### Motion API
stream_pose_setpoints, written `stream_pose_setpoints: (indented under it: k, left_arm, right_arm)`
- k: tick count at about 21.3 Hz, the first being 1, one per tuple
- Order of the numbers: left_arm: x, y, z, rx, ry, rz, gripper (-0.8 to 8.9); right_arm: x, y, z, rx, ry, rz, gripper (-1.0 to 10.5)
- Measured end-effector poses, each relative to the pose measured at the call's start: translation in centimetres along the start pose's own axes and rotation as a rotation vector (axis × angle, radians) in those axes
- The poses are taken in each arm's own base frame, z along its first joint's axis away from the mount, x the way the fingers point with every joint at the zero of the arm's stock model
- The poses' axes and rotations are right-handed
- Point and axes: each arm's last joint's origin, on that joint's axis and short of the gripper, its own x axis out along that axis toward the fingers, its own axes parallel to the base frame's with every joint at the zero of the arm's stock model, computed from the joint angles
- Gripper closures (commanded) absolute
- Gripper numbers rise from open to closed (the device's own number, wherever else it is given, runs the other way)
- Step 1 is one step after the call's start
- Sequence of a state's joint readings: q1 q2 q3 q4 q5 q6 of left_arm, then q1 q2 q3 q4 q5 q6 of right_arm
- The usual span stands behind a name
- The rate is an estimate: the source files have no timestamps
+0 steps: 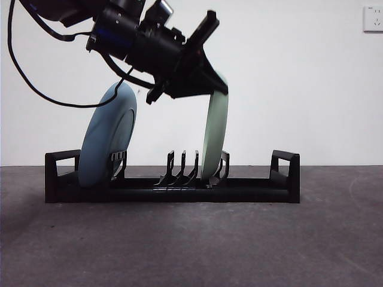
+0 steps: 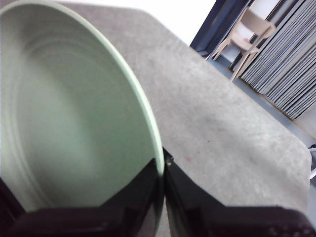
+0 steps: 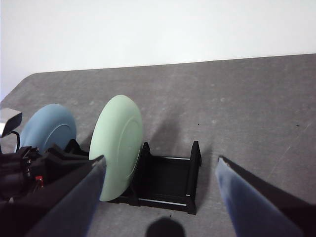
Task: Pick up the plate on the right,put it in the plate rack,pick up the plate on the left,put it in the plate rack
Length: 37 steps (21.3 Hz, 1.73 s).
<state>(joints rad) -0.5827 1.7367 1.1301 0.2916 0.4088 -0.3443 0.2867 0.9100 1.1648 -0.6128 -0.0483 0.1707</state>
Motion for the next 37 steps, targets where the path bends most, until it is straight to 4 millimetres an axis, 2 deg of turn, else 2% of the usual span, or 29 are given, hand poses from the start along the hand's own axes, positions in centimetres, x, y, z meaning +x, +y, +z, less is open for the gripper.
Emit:
stream_pose_setpoints:
  k: [3, 6, 8, 13, 16, 17, 19, 20, 22, 25, 28, 33, 35, 37]
  left_arm:
    - [0.0, 0.1, -0.2, 0.001, 0.012, 0.018, 7.95]
    - [0.0, 0.2, -0.5, -0.009, 0.042, 0.029, 6.55]
    - [0.0, 0.2, -0.6, -0.014, 0.058, 0.033, 6.15]
    - [-0.1, 0.2, -1.1, -0.030, 0.114, 0.028, 6.15]
    - [-0.4, -0.2, -1.1, -0.041, 0.151, -0.050, 6.15]
    - [-0.7, -0.6, -0.9, -0.037, 0.157, -0.091, 6.15]
    - [-1.7, -1.5, 0.0, -0.013, 0.154, -0.181, 6.31]
    - [-2.5, -2.2, 0.6, 0.003, 0.143, -0.222, 6.55]
    - [-4.3, -3.7, 1.9, 0.046, 0.112, -0.268, 8.47]
    - [-7.7, -5.9, 3.6, 0.125, 0.061, -0.238, 8.21]
    - [-11.4, -7.4, 4.4, 0.213, 0.020, -0.058, 8.21]
    - [-18.4, -9.2, 4.6, 0.360, -0.017, 0.411, 8.22]
    - [-22.0, -9.9, 4.2, 0.393, -0.038, 0.625, 8.22]
    - [-24.9, -10.7, 3.8, 0.415, -0.071, 0.669, 8.21]
  right_arm:
    - [0.2, 0.0, 0.0, 0.000, 0.005, -0.001, 5.7]
    - [0.2, 0.0, 0.0, 0.000, 0.006, -0.001, 5.7]
    - [0.2, 0.0, 0.0, 0.001, 0.007, -0.001, 5.7]
    - [0.2, 0.0, 0.0, 0.000, 0.007, -0.001, 5.7]
    - [0.2, 0.0, -0.1, 0.001, 0.014, 0.000, 5.8]
    - [0.2, 0.0, -0.2, 0.001, 0.020, 0.000, 6.0]
    - [0.2, 0.0, -0.3, 0.002, 0.035, -0.002, 7.6]
    - [0.2, -0.1, -0.4, 0.002, 0.043, -0.003, 8.5]
    - [0.2, -0.1, -0.5, -0.001, 0.059, -0.006, 9.7]
    - [0.2, -0.1, -0.8, -0.019, 0.089, -0.010, 9.6]
    - [0.2, -0.2, -1.1, -0.044, 0.121, -0.013, 9.6]
    - [-0.4, -0.1, -1.0, -0.064, 0.098, -0.012, 9.6]
    - [-1.7, 0.0, -0.6, -0.075, 0.020, -0.002, 9.6]
    - [-3.1, 0.0, -1.0, -0.082, -0.062, 0.004, 9.6]
